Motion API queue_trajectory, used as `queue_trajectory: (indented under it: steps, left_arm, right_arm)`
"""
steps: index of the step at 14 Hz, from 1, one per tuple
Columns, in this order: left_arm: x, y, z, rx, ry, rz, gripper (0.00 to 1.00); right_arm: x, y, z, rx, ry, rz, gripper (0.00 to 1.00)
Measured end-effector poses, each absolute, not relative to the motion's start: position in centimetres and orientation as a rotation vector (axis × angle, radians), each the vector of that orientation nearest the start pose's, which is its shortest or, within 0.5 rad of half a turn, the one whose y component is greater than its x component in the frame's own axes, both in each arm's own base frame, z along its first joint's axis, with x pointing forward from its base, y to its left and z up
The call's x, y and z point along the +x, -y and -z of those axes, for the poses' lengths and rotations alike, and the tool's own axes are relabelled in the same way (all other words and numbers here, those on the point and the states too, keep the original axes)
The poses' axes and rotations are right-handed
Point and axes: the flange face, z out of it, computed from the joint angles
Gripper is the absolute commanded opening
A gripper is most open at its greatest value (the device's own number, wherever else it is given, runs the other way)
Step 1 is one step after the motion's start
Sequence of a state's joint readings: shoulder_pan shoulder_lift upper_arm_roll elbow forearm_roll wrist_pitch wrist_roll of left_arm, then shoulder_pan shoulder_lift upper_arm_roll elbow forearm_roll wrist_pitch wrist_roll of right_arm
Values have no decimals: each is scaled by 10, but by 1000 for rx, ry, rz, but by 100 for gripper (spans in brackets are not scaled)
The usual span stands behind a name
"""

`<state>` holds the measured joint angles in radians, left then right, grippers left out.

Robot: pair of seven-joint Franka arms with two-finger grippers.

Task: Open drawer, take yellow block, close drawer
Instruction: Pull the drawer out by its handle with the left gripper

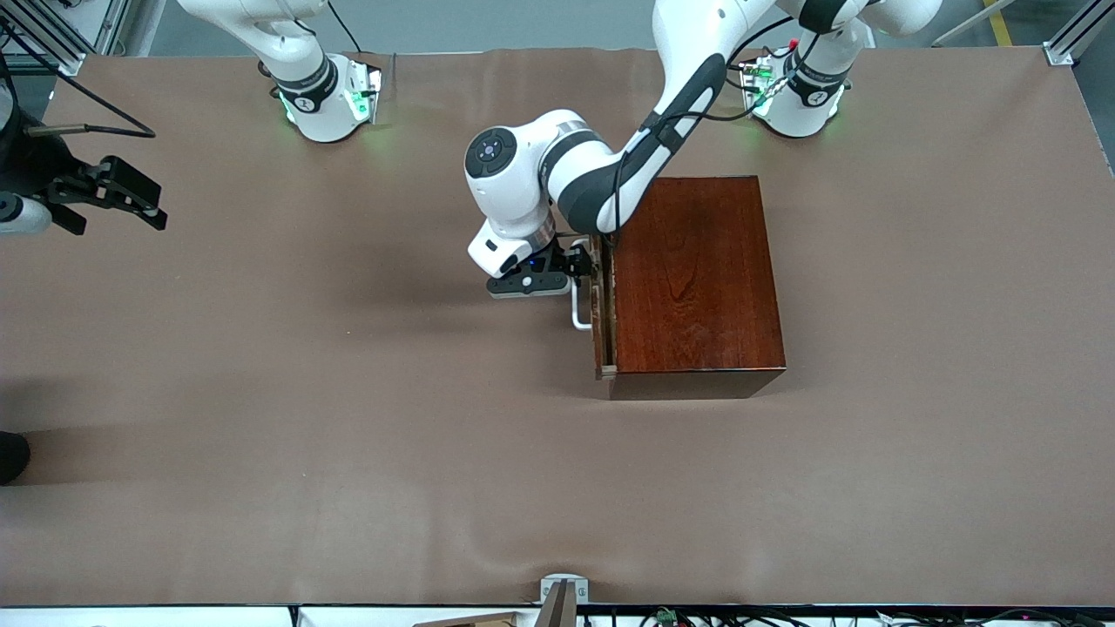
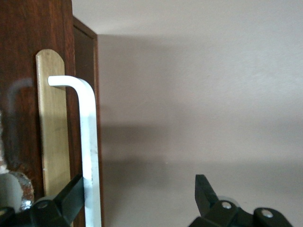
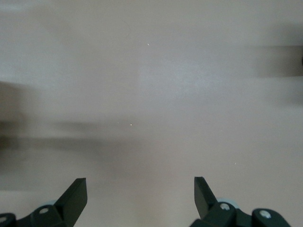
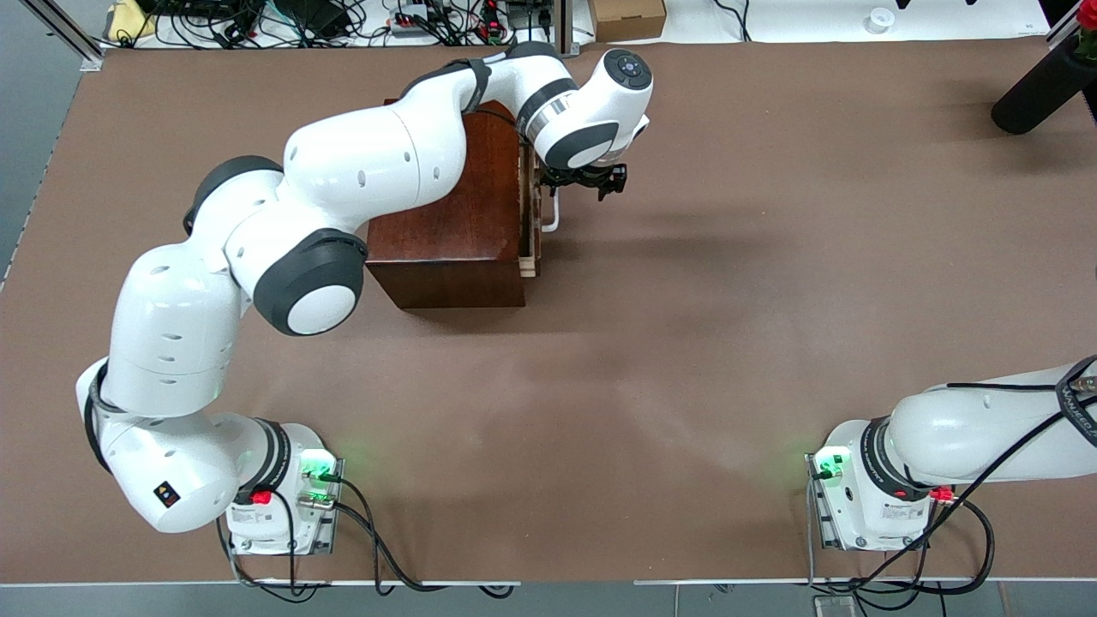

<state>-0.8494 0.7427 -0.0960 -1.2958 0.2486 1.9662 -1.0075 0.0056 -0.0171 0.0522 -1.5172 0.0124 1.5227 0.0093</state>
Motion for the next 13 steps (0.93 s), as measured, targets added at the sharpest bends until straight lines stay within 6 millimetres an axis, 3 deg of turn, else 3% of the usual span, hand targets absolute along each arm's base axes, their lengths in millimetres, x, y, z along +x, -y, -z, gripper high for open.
queue_trajectory:
  steps: [6, 13]
  left_arm:
    - [447, 596, -307, -3082, 5, 194, 100]
    - [451, 594, -299, -3101, 41, 158, 100]
  right_arm:
    - [544, -33, -655, -3128, 77, 35, 100]
    - [544, -31, -654, -3128, 71, 34, 100]
